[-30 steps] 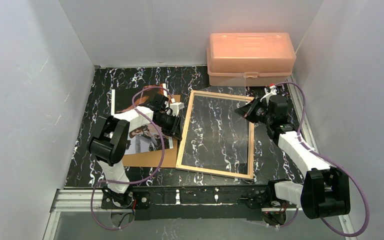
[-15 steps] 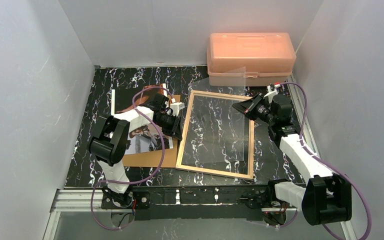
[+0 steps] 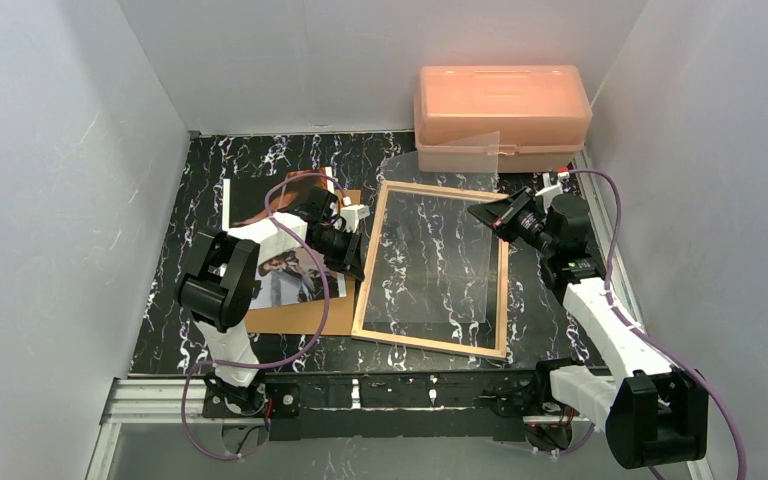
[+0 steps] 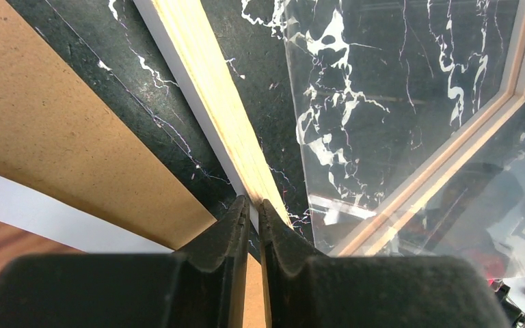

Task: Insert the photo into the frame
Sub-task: Place the photo frame item in the photo frame.

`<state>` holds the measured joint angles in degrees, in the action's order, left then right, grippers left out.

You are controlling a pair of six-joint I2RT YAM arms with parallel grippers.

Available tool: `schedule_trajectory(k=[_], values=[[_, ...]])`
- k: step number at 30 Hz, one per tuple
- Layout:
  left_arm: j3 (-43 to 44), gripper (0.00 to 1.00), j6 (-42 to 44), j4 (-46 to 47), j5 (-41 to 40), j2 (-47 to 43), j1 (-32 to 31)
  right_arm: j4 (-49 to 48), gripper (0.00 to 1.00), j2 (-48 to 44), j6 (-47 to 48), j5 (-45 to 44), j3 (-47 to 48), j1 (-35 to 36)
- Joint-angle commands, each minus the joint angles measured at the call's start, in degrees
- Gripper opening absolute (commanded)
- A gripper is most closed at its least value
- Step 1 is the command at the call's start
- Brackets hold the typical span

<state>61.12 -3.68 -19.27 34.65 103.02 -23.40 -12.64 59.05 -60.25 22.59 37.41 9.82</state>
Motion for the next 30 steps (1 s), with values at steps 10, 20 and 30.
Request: schedule_trajectory(k=[10, 20, 30], values=[[0.48, 0.08, 0.69, -2.36, -0.87, 0.59, -0.32, 0.6, 0.01, -1.38, 2.45, -2.9, -0.97, -0.07], [1.01, 0.06, 0.69, -2.59, -0.64, 0.71, -0.24, -0.01, 0.01, -0.66, 1.9, -1.9, -1.5, -0.05], [1.28, 0.05, 0.69, -2.9, -0.29, 0.68, -0.26, -0.1, 0.01, -1.15, 0.27, -2.55, -2.6, -0.03]])
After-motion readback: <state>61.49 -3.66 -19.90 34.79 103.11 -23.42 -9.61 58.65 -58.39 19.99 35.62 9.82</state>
